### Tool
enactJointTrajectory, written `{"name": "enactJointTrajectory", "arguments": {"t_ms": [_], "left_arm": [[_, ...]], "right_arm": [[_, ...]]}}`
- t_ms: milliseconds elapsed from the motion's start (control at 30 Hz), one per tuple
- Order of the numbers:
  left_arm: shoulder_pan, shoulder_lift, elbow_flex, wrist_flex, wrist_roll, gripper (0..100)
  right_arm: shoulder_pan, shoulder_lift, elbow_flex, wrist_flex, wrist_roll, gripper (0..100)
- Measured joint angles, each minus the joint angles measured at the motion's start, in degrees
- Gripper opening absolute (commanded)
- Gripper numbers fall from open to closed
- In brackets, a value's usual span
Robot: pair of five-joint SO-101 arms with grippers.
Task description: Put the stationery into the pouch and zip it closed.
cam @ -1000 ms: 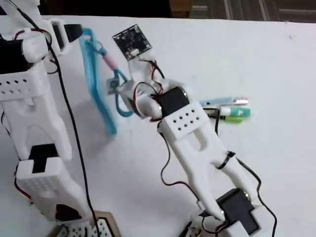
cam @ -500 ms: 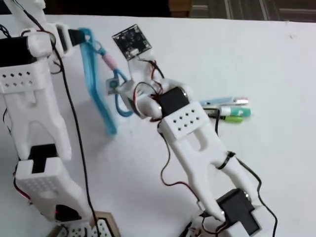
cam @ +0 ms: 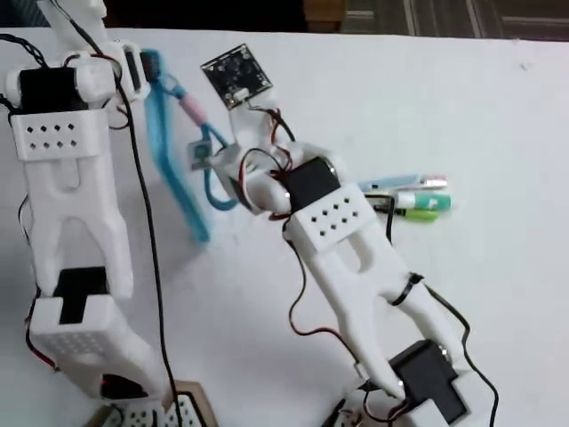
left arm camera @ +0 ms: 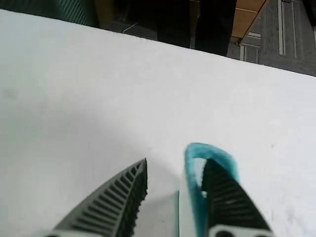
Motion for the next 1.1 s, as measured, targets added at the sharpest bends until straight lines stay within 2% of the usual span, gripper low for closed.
{"name": "enactJointTrajectory", "arguments": {"t_ms": [100,233,467,600,800,1100], "left_arm": [[0.09,0.0,0.18,-0.53,-3.78,2],[0.18,-0.26,0.0,0.7,-4.04,2],[-0.53,-0.26,-3.69,5.01,6.51,2],[-1.23,-0.26,-3.96,5.8,9.85,2],[-1.32,-0.26,-3.96,5.89,10.64,2],[-2.99,-0.09,-3.96,5.98,10.81,2]], "right_arm": [[2.02,-0.09,-0.09,-0.09,0.0,1.7],[5.8,-0.09,-0.09,0.09,0.0,1.7],[7.12,-4.84,-0.09,8.26,0.0,1.7],[8.79,-10.11,2.46,13.8,0.53,1.7],[10.99,-24.0,15.47,16.53,6.24,1.7],[24.53,-50.55,34.9,17.14,9.32,1.7]]}}
